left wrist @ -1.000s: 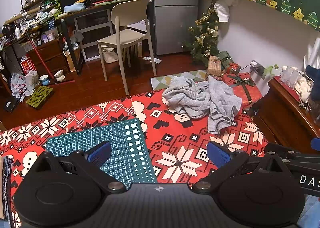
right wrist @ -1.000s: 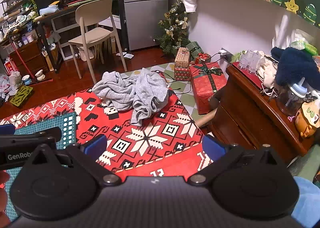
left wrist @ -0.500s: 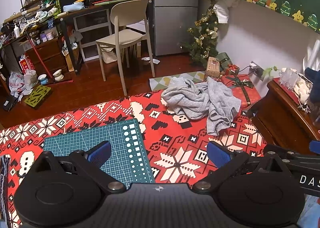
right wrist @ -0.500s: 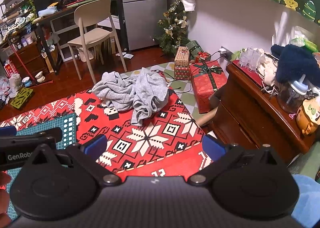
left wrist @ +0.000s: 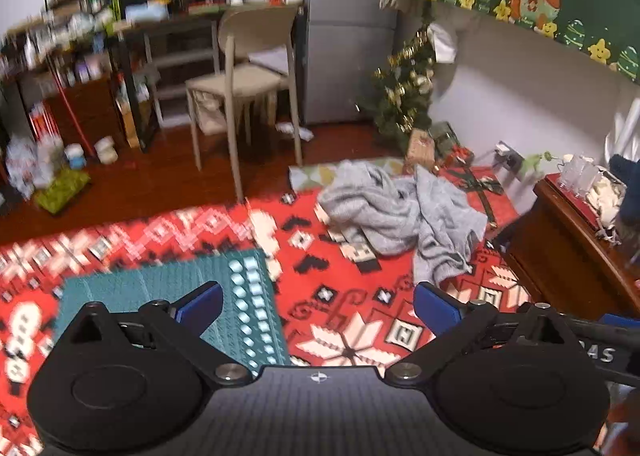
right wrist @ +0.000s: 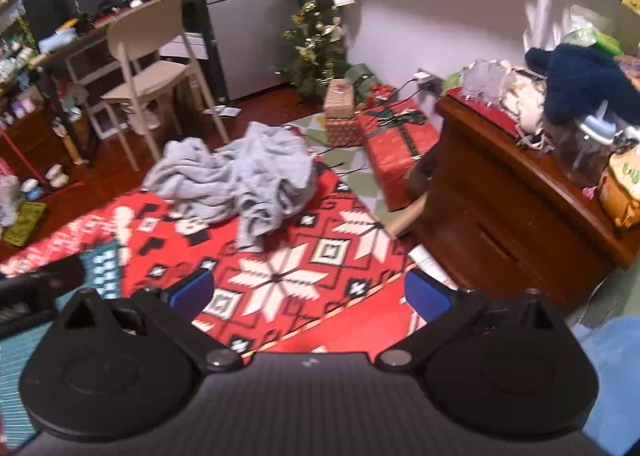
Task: Fold clothes
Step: 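Lower both tools to the crumpled grey shirt and close both grippers on it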
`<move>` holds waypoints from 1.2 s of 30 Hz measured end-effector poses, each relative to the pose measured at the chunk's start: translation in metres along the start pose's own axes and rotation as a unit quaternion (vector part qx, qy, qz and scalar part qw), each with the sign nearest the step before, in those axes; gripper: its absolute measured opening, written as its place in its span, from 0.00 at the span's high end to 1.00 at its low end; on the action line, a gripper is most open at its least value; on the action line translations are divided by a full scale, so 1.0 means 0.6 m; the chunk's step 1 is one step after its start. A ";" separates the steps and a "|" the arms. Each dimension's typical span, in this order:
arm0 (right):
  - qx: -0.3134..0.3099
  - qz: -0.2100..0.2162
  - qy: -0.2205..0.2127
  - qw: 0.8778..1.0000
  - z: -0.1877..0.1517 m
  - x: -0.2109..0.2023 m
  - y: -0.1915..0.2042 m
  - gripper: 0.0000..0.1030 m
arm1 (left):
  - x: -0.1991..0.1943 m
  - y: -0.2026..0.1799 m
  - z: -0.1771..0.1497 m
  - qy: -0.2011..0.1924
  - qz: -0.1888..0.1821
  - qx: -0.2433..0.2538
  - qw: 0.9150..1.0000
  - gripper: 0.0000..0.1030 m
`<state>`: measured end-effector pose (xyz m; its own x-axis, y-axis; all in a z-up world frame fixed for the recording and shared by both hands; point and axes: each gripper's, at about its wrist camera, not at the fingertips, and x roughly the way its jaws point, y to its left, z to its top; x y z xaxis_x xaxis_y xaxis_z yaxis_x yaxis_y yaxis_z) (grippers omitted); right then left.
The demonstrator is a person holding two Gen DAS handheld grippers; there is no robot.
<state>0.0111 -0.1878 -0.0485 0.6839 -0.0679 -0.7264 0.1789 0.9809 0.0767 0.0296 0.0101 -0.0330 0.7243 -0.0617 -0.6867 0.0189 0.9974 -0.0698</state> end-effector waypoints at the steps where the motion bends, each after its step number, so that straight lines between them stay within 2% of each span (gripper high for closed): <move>1: -0.002 -0.005 -0.002 1.000 0.001 0.008 0.000 0.01 | 0.006 0.003 0.001 0.002 -0.003 -0.006 1.000 0.01; 3: -0.003 -0.006 -0.012 1.000 0.000 0.025 -0.001 0.01 | 0.018 0.007 0.002 0.004 -0.006 -0.016 1.000 0.01; 9: 0.004 -0.009 -0.032 0.999 -0.015 0.069 0.002 0.01 | 0.058 0.003 0.006 -0.023 0.022 0.000 1.000 0.01; 13: 0.021 0.018 -0.029 0.999 -0.011 0.096 -0.001 0.01 | 0.103 0.004 0.011 -0.017 0.024 0.014 0.999 0.02; 14: 0.025 0.026 -0.029 0.999 -0.008 0.103 -0.004 0.01 | 0.115 0.005 0.012 -0.013 0.024 0.018 0.999 0.05; 15: 0.026 0.034 -0.037 0.998 -0.003 0.107 -0.006 0.01 | 0.127 0.006 0.013 -0.010 0.021 0.019 1.000 0.13; 16: 0.026 0.041 -0.044 0.998 0.001 0.112 -0.009 0.01 | 0.138 0.007 0.014 -0.006 0.013 0.019 1.000 0.16; 21: 0.042 0.068 -0.073 0.994 0.022 0.150 -0.019 0.01 | 0.176 0.006 0.022 0.008 -0.032 0.041 0.999 0.16; 24: 0.054 0.091 -0.072 0.992 0.034 0.185 -0.017 0.05 | 0.194 0.001 0.030 -0.001 -0.041 0.037 0.998 0.16; 26: 0.045 0.088 -0.073 0.992 0.043 0.208 -0.010 0.07 | 0.212 0.000 0.041 0.000 -0.049 0.025 0.998 0.16; 32: 0.043 0.095 -0.065 0.992 0.060 0.261 -0.008 0.18 | 0.273 0.016 0.074 0.007 -0.104 -0.049 0.993 0.16; 36: 0.035 0.106 -0.046 0.993 0.069 0.299 0.004 0.38 | 0.306 0.010 0.081 0.023 -0.123 -0.069 0.990 0.16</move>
<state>0.1635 -0.2052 -0.1501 0.7728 0.1185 -0.6234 0.0704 0.9603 0.2698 0.1961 0.0066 -0.1243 0.6775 -0.3065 -0.6686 0.0946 0.9378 -0.3340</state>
